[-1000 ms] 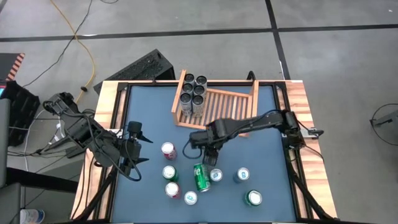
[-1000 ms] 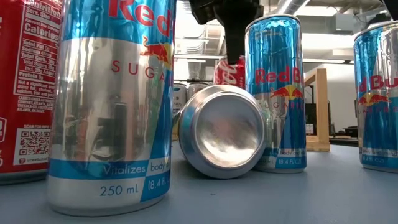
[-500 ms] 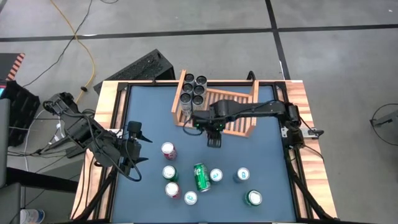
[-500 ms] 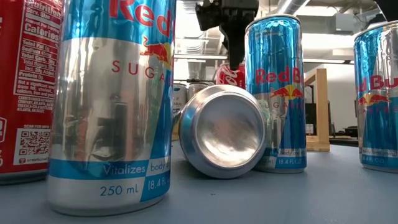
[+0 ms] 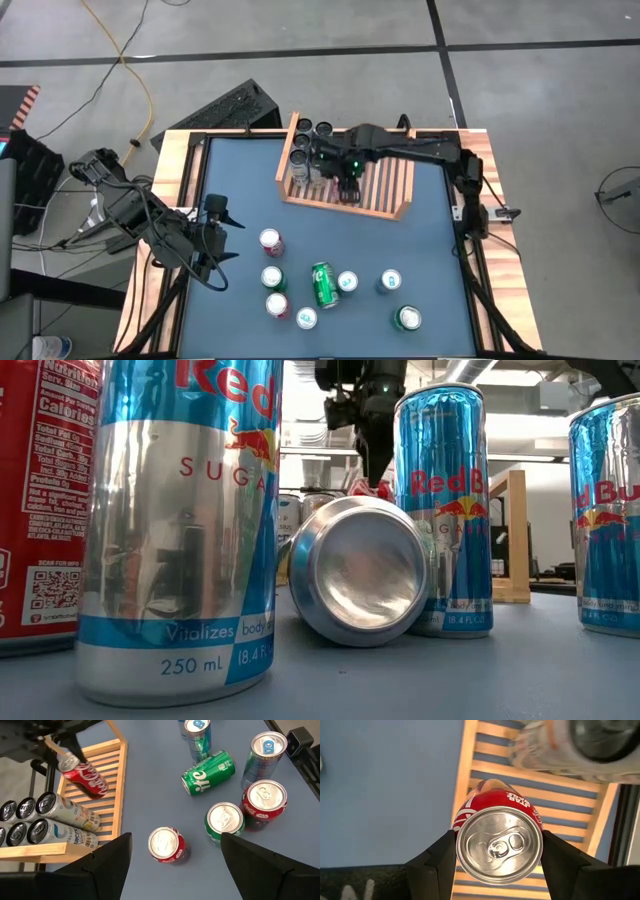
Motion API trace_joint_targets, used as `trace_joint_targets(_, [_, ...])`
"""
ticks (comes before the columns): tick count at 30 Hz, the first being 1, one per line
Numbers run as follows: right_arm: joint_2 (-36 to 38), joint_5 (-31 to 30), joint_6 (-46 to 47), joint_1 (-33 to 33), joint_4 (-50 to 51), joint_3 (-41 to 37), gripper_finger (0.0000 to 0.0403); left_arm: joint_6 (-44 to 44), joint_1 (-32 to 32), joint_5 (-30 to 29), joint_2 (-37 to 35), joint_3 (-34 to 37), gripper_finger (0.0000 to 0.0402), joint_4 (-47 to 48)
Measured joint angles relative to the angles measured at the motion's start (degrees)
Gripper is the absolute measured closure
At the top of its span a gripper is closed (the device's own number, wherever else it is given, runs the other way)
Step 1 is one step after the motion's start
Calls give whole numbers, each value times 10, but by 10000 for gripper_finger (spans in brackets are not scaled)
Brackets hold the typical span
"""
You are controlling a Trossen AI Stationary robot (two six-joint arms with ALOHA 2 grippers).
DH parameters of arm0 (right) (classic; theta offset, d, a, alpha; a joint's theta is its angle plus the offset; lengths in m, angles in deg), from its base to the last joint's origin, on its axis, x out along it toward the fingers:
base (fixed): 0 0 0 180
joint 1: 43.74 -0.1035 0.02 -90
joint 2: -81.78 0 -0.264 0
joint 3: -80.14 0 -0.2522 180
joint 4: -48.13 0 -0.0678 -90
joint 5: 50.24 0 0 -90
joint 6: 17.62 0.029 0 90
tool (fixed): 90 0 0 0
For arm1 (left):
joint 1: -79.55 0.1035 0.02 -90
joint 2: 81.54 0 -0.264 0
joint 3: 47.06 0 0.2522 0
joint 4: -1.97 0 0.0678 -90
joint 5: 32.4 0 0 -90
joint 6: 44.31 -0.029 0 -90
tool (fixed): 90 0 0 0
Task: Place canned beverage on shelf
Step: Put the red soda can on the shelf
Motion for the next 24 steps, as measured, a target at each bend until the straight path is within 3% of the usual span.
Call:
trace_joint_targets(14, [-2, 72, -115, 152, -78, -5, 174, 1, 0, -15, 0, 0, 111, 0])
trace_joint_targets(24, [-2, 74, -150, 189, -103, -5, 174, -3, 0, -16, 0, 0, 111, 0])
